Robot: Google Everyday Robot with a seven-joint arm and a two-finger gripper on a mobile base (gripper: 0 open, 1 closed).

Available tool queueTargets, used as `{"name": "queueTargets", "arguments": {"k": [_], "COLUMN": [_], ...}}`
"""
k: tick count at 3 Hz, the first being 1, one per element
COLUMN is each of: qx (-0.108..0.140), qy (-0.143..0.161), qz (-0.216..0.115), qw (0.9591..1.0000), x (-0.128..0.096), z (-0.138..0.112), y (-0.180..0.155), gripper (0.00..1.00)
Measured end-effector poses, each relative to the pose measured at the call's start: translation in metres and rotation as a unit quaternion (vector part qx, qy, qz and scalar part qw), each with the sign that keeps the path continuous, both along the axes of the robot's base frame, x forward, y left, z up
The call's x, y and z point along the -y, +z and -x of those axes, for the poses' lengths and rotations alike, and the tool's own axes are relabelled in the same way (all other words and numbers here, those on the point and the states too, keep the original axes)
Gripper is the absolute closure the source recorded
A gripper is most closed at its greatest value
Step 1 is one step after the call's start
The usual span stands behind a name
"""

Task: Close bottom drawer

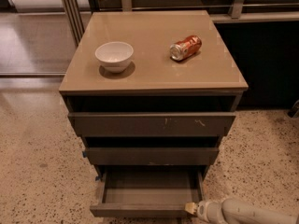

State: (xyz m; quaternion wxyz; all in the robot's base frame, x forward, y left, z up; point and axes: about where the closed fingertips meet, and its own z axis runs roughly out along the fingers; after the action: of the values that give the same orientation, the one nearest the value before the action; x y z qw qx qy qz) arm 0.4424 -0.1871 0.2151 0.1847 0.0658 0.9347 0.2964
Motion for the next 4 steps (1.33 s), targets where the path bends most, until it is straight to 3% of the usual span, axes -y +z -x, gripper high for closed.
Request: {"name": "queueTargets", "arguments": {"k": [2, 3, 4], "qx": [-0.01, 0.014, 0.02], "qy": [-0.013, -0.025, -0.029], "qz": [-0.009, -0.005, -0.002], "qw": [0.9998, 0.9996, 0.9994], "x": [0.001, -0.002, -0.002], "z": [0.024, 0.02, 0.014], "y": [-0.003, -0.008, -0.009], "gripper": [1.0, 1.0, 1.0]}}
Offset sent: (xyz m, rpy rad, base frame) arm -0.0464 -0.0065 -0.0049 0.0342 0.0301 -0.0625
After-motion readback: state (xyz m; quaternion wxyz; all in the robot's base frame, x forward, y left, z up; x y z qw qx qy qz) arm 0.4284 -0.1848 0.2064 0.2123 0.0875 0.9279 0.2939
